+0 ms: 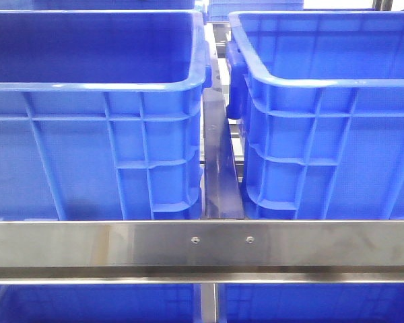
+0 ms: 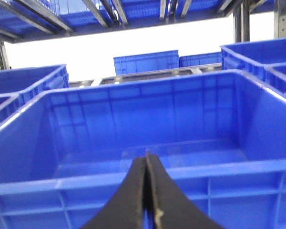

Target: Pick red and yellow buttons and place in box

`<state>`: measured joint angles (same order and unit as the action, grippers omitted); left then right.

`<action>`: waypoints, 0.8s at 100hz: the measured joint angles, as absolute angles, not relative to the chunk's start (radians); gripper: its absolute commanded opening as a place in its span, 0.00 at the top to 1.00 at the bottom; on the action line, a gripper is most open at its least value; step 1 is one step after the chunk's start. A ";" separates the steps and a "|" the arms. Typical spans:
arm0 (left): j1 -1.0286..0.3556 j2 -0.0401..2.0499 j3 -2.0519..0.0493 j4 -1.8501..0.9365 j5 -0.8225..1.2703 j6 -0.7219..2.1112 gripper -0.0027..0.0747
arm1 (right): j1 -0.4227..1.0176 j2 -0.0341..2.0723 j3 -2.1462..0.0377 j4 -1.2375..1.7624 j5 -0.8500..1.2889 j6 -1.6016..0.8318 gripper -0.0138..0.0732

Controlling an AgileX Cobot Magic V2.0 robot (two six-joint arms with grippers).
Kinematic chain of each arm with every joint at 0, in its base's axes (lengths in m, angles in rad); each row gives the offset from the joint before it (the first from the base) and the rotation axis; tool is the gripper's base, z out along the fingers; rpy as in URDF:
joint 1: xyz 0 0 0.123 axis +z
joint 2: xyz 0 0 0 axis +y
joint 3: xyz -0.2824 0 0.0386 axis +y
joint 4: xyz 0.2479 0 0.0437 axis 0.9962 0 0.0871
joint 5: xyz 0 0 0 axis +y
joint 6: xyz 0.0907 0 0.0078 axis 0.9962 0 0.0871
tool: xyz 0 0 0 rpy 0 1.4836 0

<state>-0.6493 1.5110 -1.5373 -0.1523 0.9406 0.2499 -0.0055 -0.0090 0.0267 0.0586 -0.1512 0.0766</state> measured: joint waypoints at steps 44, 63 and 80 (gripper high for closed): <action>-0.830 1.511 -1.537 -0.154 0.930 0.250 0.99 | -0.005 -0.009 -0.190 0.059 0.052 0.077 0.92; -0.833 1.511 -1.537 -0.154 0.923 0.250 0.99 | -0.005 0.107 -0.463 0.059 0.375 0.077 0.92; -0.833 1.511 -1.537 -0.154 0.922 0.250 0.99 | -0.005 0.286 -0.698 0.109 0.618 0.077 0.92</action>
